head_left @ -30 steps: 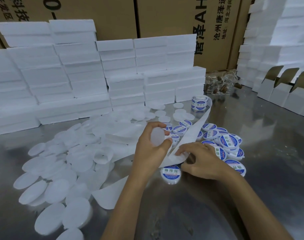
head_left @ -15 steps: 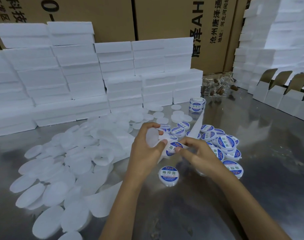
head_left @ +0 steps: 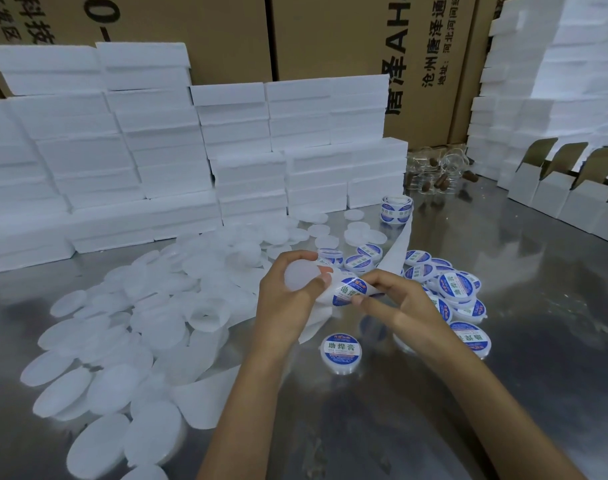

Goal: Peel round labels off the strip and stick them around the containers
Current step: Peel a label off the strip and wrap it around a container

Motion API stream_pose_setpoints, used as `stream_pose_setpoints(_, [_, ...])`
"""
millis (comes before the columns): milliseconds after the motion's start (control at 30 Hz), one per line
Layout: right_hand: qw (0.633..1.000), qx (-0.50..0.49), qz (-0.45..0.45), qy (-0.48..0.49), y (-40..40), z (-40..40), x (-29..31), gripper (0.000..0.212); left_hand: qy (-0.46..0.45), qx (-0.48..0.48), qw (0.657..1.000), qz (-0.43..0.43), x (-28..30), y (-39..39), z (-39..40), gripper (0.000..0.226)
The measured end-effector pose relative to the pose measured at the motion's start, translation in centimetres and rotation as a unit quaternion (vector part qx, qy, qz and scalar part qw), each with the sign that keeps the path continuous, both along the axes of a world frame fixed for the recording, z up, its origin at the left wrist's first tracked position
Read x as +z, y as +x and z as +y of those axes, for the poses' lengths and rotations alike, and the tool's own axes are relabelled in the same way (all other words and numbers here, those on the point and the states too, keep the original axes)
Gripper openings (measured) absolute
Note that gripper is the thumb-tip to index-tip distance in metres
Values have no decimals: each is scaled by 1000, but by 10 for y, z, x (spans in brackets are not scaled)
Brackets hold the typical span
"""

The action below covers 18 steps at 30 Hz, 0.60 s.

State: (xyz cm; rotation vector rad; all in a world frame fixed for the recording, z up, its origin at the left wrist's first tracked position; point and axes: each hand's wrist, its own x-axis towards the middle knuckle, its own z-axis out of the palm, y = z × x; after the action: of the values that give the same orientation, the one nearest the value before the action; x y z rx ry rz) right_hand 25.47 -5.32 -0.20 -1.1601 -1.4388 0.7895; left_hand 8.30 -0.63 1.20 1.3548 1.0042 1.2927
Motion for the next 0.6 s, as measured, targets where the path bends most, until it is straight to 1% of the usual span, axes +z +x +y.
stream_pose_setpoints(100, [1000,6,14,12,-1,-1,0,19,-12,-1,1000,1,0,1,-1,27])
stream_pose_setpoints(233, [999,0,30,16,-2,0,-2,16,-18,-1,1000,6,1,1,-2,25])
stream_pose_setpoints(267, [999,1,47,13,-3,0,-2,19,-22,0,1000,3,1,1,-2,25])
stream_pose_setpoints(367, [996,35,86,11,-4,-2,-1,38,-38,-7,999,3,0,3,-3,25])
stream_pose_setpoints(433, [997,34,58,30,-5,-4,1,43,-46,-17,999,11,-1,4,-4,26])
stream_pose_setpoints(533, [998,6,-14,55,-9,-5,2,37,-42,-25,998,25,-1,4,-4,26])
stream_pose_setpoints(600, [997,0,-27,66,-10,-5,2,32,-38,-26,998,37,-2,4,-4,26])
